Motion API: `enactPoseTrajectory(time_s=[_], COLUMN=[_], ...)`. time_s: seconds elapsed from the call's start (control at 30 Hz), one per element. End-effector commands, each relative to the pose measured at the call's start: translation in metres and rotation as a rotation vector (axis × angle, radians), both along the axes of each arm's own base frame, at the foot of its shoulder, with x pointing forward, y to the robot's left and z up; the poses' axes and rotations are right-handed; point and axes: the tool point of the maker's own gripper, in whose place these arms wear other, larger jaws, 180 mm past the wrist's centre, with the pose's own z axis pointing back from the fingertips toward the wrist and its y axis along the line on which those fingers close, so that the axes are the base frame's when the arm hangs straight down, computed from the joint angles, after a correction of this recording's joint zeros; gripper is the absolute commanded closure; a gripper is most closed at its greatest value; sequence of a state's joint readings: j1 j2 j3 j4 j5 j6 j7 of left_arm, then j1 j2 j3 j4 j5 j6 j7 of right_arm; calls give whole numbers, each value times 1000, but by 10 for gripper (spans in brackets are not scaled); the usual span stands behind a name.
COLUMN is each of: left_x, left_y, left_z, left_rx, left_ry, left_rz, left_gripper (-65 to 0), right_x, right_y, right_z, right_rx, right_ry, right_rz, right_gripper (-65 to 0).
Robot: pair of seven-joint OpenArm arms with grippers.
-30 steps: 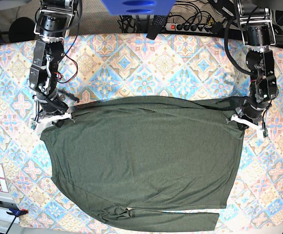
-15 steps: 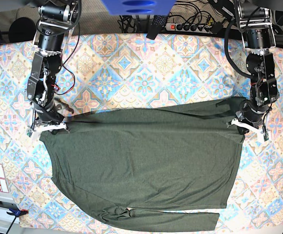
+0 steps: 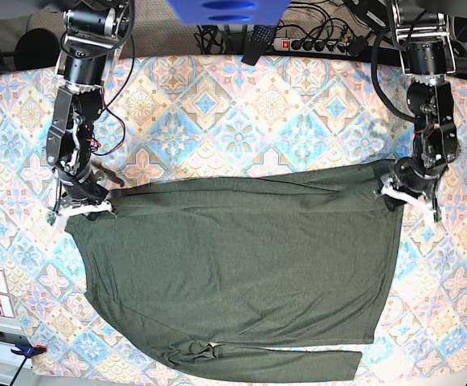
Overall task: Fold the T-shirt properly
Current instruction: 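Pull both shoulder edges toward the hem, folding the shirt over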
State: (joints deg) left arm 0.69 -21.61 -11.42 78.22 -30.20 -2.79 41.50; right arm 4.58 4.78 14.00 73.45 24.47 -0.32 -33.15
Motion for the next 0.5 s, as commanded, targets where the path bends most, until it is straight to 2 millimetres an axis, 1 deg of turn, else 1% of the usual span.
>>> enactPoseTrajectory(time_s=[0.0, 0.03, 0.1, 0.17, 0.3, 0.33, 0.47], left_x=[10, 7, -6, -14, -26, -28, -32], left_y=[7, 7, 24, 31, 33, 37, 37], left_z=[16, 14, 11, 8, 0, 0, -3], left_rx=[17, 16, 32, 33, 38, 47, 49], left_ry=[-43, -29, -8, 2, 32, 40, 47], left_rz=[-3, -4, 24, 43, 42, 42, 41], left_gripper=[-335, -351, -356, -358, -361, -362, -362], right_x=[13, 12, 13, 13, 13, 13, 13], right_y=[-6, -6, -5, -4, -4, -3, -2], right_z=[19, 18, 19, 20, 19, 19, 19], right_rx=[-19, -19, -19, -18, -18, -16, -15], right_ry=[-61, -61, -64, -64, -63, -63, -63], right_rz=[-6, -6, -1, 0, 2, 2, 3], right_gripper=[0, 0, 0, 0, 0, 0, 0])
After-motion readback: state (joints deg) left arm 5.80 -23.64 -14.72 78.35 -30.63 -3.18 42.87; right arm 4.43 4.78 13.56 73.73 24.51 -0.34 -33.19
